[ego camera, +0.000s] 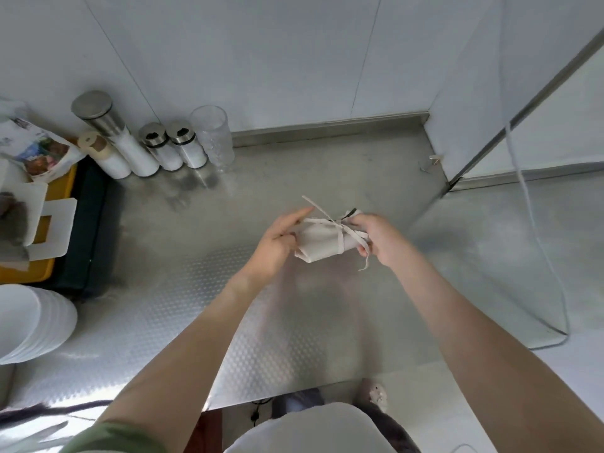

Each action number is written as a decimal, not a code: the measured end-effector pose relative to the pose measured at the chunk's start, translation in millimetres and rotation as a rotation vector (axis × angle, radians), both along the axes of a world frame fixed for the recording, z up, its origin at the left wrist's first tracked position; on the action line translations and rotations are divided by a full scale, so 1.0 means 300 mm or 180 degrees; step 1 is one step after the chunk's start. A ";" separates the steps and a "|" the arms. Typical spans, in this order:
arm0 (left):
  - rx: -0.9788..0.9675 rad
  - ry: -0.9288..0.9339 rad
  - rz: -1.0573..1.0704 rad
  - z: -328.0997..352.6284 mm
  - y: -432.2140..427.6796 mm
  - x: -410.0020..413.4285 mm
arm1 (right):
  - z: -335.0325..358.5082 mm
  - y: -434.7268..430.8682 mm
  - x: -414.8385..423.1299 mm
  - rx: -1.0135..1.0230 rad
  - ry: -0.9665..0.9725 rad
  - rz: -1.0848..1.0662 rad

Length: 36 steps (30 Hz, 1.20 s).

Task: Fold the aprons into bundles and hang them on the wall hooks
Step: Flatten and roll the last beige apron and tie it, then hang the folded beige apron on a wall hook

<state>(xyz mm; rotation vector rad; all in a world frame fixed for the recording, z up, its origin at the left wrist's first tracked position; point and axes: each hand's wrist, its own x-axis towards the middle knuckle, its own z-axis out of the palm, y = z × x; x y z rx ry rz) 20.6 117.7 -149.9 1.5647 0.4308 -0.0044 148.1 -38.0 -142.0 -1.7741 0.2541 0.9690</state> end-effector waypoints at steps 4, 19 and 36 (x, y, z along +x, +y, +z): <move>0.2588 -0.0438 -0.1300 0.049 -0.101 0.018 | 0.097 -0.163 0.040 -0.0037 0.0171 -0.0149; 0.0916 -0.0531 0.0638 0.352 -0.840 0.241 | 0.418 -0.734 0.052 0.0015 -0.2157 0.0977; 0.1898 -0.1839 -0.1175 1.127 -0.912 0.583 | 1.056 -0.996 0.330 0.0485 -0.2920 0.0746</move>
